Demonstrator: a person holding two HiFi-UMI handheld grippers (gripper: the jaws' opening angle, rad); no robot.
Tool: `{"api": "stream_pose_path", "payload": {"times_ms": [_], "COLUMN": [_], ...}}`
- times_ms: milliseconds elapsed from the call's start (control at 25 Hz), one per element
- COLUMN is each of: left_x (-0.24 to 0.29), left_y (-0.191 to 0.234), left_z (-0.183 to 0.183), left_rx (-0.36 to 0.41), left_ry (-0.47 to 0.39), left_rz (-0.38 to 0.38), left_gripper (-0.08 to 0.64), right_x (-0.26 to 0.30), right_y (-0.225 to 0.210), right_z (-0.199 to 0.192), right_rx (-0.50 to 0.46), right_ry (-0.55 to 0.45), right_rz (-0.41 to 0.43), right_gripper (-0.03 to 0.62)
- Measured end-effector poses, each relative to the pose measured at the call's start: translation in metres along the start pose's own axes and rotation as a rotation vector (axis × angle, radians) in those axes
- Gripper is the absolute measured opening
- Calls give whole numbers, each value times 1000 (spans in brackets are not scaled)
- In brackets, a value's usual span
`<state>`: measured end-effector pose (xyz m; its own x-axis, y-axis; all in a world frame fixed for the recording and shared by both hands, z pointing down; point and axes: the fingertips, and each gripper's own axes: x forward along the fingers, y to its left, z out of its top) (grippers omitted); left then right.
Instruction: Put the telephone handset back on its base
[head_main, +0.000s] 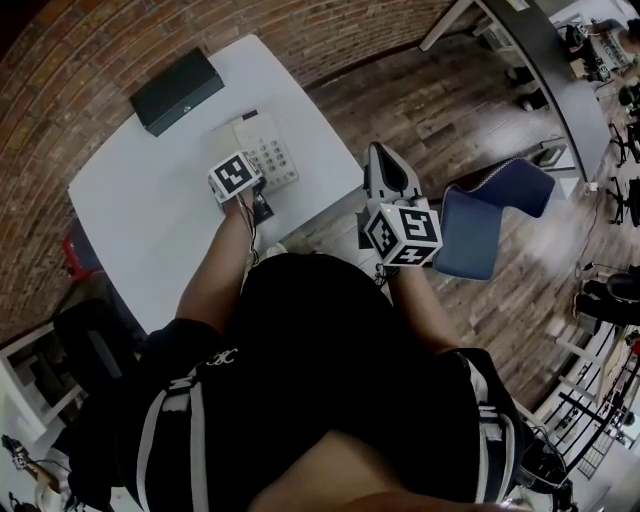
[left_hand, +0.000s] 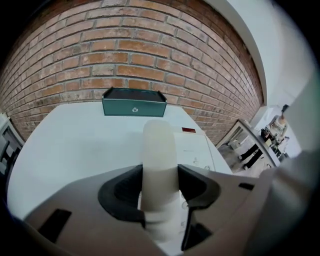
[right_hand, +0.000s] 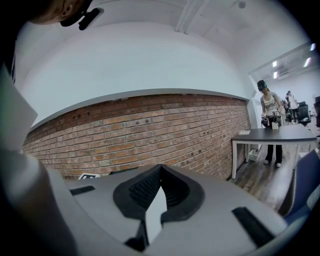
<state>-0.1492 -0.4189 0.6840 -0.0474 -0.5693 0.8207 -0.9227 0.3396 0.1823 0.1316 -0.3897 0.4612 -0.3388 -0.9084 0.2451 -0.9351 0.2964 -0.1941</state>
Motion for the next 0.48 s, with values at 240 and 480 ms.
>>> {"api": "stream_pose_path", "payload": {"times_ms": [240,480], "left_x": [-3,-17], "left_y": [-4,-13], "left_z": [2,15], "left_rx": [58,95], "left_ry": [-8,-110], "left_rz": [7,-19], "left_gripper": [255,267], "right_x": [-4,-7], "right_y": [-4,2], "right_z": [-1,-7], "right_rx": [12,24], "right_ry": [3,9], "right_rz": [-14,7], "right_gripper": [-2,-2]}}
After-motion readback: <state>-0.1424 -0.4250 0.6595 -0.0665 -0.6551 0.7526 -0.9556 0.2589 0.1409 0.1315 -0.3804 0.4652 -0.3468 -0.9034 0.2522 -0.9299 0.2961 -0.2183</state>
